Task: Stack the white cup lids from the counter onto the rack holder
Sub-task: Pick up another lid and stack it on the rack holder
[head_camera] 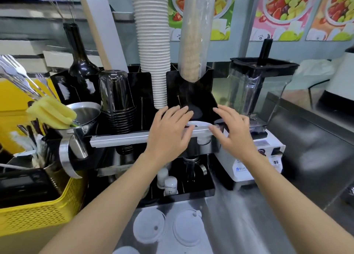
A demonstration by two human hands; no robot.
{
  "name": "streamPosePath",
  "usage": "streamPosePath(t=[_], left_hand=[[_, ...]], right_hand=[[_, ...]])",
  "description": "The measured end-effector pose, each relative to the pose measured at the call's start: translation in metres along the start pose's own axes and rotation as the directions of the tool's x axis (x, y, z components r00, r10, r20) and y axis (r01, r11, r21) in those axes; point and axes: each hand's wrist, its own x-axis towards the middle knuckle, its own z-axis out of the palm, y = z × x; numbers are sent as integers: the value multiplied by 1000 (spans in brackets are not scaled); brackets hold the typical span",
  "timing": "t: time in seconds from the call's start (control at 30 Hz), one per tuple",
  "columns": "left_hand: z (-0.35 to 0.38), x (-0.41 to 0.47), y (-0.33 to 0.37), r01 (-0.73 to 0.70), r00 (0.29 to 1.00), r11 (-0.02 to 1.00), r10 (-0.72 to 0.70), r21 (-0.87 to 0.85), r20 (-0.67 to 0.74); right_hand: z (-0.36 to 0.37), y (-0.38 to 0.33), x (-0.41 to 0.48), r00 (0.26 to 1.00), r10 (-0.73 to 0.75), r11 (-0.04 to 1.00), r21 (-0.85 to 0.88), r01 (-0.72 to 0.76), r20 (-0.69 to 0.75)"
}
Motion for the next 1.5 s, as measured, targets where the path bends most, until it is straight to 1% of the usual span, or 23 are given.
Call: streamPosePath(t=[0.13, 0.2, 0.23, 0.3, 0.37, 0.4, 0.43, 0.5, 0.57, 0.6, 0.63, 0.67, 0.77, 0.9, 0.93, 0.97, 1.03, 1.1, 1.2, 1.27, 1.33, 1.43, 1.5], left_hand=[[1, -53, 13, 11, 999, 995, -16, -102, -45], [9, -82, 18, 29, 999, 989, -33, -142, -27], [13, -96, 20, 49, 999, 986, -49, -162, 5], [23, -123, 23, 105, 990, 977, -84, -186, 116], [33, -148, 24, 166, 953, 965, -105, -201, 283], [38, -161, 23, 182, 924, 963, -98, -200, 369], [43, -173, 23, 185, 889, 963, -78, -196, 451], [50, -196, 23, 186, 818, 964, -44, -191, 574], [55, -212, 24, 230, 753, 953, -46, -197, 656], [58, -218, 25, 257, 712, 946, -48, -196, 700], [59, -222, 26, 277, 675, 942, -49, -192, 736], [59, -224, 28, 289, 647, 940, -51, -183, 761], [57, -225, 36, 307, 616, 935, -53, -177, 786], [55, -227, 34, 382, 602, 899, -66, -214, 796], [53, -226, 32, 387, 616, 892, -63, -232, 785], [51, -224, 28, 375, 645, 892, -55, -252, 762], [40, -212, 23, 323, 738, 894, -32, -311, 674], [22, -191, 20, 282, 821, 886, -24, -368, 571], [-5, -155, 14, 203, 908, 893, -19, -401, 419], [-22, -130, 12, 152, 941, 892, 1, -425, 338], [-38, -103, 12, 108, 964, 892, 14, -439, 267], [-54, -64, 10, 71, 981, 899, 15, -433, 193], [-60, -38, 8, 50, 985, 905, 27, -422, 173]], right_hand=[[11, -15, -51, 997, 3, 998, 60, 1, -78], [21, -21, -78, 995, 19, 1000, 20, -17, -98], [28, -23, -91, 995, 50, 999, 12, -50, -82], [42, -24, -116, 991, 125, 991, 37, -126, 41], [57, -23, -142, 958, 135, 989, 20, -145, 252], [65, -21, -154, 918, 141, 988, 5, -154, 371], [70, -21, -165, 858, 161, 983, -6, -181, 487], [80, -21, -184, 716, 217, 969, -57, -242, 664], [88, -21, -197, 595, 247, 962, -121, -244, 765], [90, -23, -202, 553, 248, 963, -136, -234, 795], [92, -24, -206, 525, 248, 963, -149, -223, 814], [94, -26, -209, 514, 251, 964, -163, -211, 820], [97, -29, -215, 538, 276, 959, -187, -215, 796], [87, -30, -211, 570, 266, 957, -142, -253, 777], [83, -31, -207, 585, 255, 957, -114, -266, 770], [78, -33, -200, 602, 245, 956, -84, -283, 760], [64, -40, -183, 657, 214, 955, -14, -296, 723], [45, -50, -160, 737, 165, 961, 63, -271, 655], [14, -62, -125, 821, 93, 968, 143, -208, 563], [-6, -68, -102, 869, 37, 975, 172, -139, 493], [-22, -72, -80, 902, 16, 978, 180, -104, 431], [-41, -73, -48, 943, 23, 978, 186, -89, 331], [-51, -73, -27, 957, 37, 970, 220, -103, 288]])
